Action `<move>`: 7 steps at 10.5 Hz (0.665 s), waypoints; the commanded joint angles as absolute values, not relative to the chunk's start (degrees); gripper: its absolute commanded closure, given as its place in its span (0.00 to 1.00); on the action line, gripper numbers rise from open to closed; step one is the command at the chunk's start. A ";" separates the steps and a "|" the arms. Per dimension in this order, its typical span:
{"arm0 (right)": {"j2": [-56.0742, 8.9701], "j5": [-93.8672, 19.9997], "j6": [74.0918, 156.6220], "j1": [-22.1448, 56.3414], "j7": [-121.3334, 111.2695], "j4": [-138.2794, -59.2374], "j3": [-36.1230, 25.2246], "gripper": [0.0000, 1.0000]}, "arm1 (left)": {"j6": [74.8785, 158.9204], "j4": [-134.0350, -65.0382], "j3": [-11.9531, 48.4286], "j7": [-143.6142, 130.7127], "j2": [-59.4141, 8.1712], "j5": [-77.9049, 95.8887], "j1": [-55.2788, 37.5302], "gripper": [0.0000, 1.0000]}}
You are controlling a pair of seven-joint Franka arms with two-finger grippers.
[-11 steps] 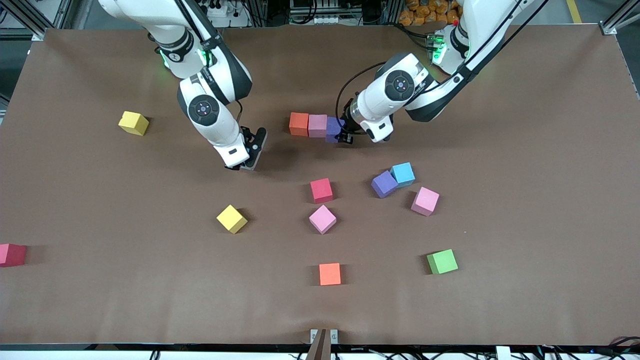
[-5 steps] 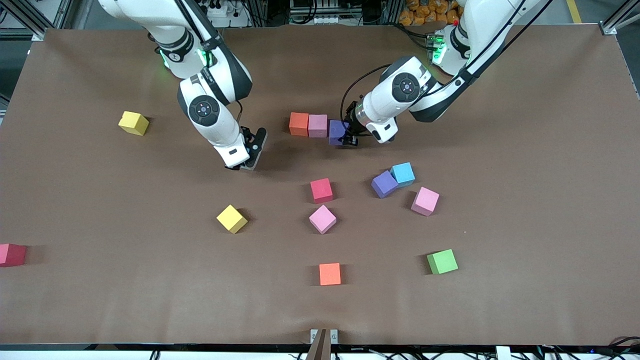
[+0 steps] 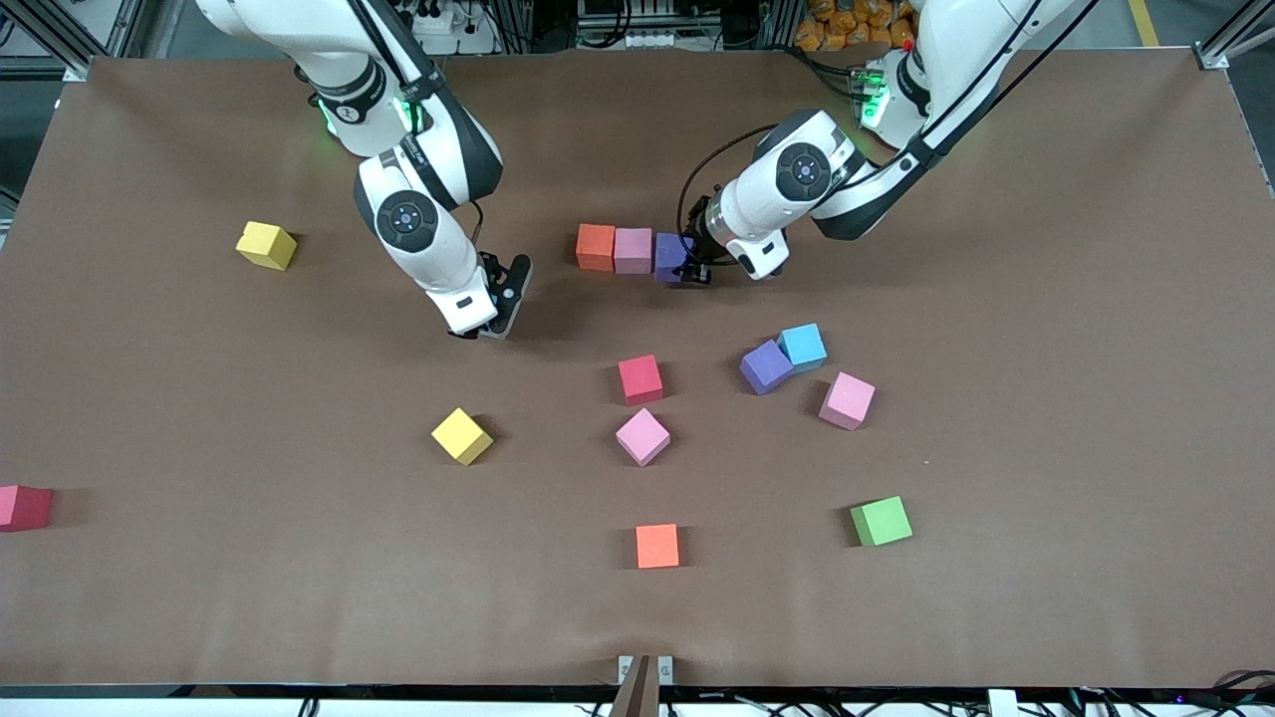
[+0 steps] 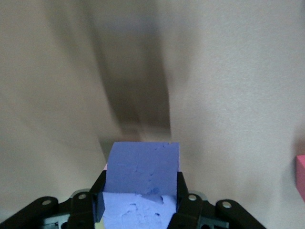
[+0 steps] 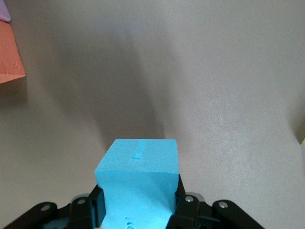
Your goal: Form number 2 with 11 blocks
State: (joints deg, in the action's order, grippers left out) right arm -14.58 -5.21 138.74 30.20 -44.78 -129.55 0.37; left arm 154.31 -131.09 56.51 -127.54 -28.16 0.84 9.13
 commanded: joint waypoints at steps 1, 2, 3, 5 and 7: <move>-15.03 -4.66 138.52 29.71 -45.79 -129.02 0.62 1.00 | 155.74 -132.10 56.87 -129.20 -28.47 1.58 8.35 1.00; -15.03 -4.66 138.52 29.71 -45.70 -129.02 0.62 1.00 | 155.92 -132.36 56.43 -129.20 -28.74 1.50 8.00 1.00; -15.03 -4.57 138.52 29.71 -45.79 -128.94 0.62 1.00 | 156.44 -132.97 55.73 -129.20 -28.74 1.49 7.04 1.00; -15.03 -4.57 138.52 29.62 -45.79 -128.94 0.62 1.00 | 156.80 -133.59 54.32 -129.37 -28.74 1.50 5.28 1.00; -15.20 -4.57 138.52 29.62 -45.79 -128.94 0.62 1.00 | 156.80 -133.77 54.14 -129.81 -28.83 1.58 4.58 1.00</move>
